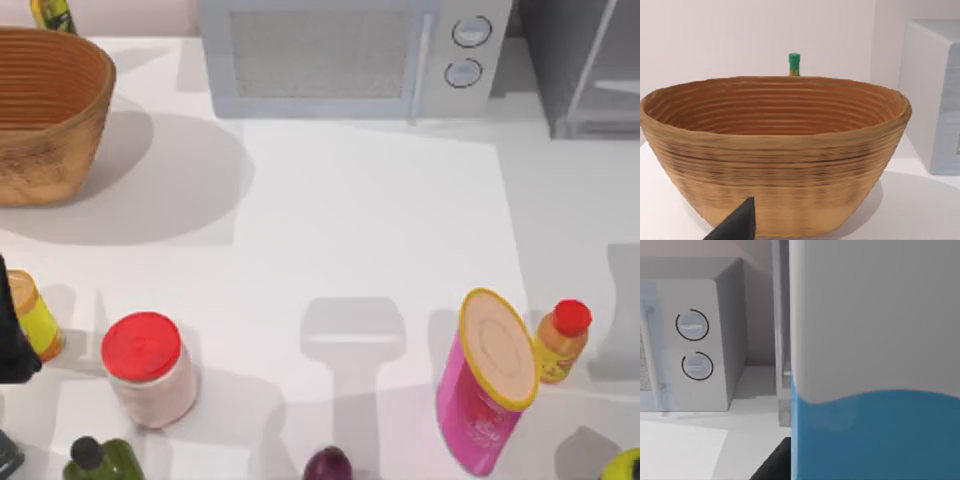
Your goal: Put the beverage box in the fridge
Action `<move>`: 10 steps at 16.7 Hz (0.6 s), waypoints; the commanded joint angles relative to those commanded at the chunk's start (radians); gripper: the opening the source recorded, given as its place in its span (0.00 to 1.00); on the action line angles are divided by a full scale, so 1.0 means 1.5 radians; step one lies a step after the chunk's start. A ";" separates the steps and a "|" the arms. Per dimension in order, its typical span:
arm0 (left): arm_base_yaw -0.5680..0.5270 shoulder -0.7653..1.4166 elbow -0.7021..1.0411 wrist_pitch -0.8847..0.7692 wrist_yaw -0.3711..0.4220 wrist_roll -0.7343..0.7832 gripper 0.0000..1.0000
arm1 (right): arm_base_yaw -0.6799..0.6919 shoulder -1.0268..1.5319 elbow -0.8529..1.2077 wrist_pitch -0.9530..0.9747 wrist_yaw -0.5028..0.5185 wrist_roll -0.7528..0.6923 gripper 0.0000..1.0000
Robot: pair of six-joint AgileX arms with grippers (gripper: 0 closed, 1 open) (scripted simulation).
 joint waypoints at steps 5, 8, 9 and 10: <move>0.000 0.000 0.000 0.000 0.000 0.000 1.00 | -0.008 0.045 0.020 0.025 -0.003 0.005 0.00; 0.000 0.000 0.000 0.000 0.000 0.000 1.00 | -0.030 0.150 0.066 0.086 -0.015 0.010 0.00; 0.000 0.000 0.000 0.000 0.000 0.000 1.00 | -0.038 0.199 0.086 0.111 -0.021 0.011 0.00; 0.000 0.000 0.000 0.000 0.000 0.000 1.00 | -0.046 0.256 0.108 0.139 -0.027 0.013 0.00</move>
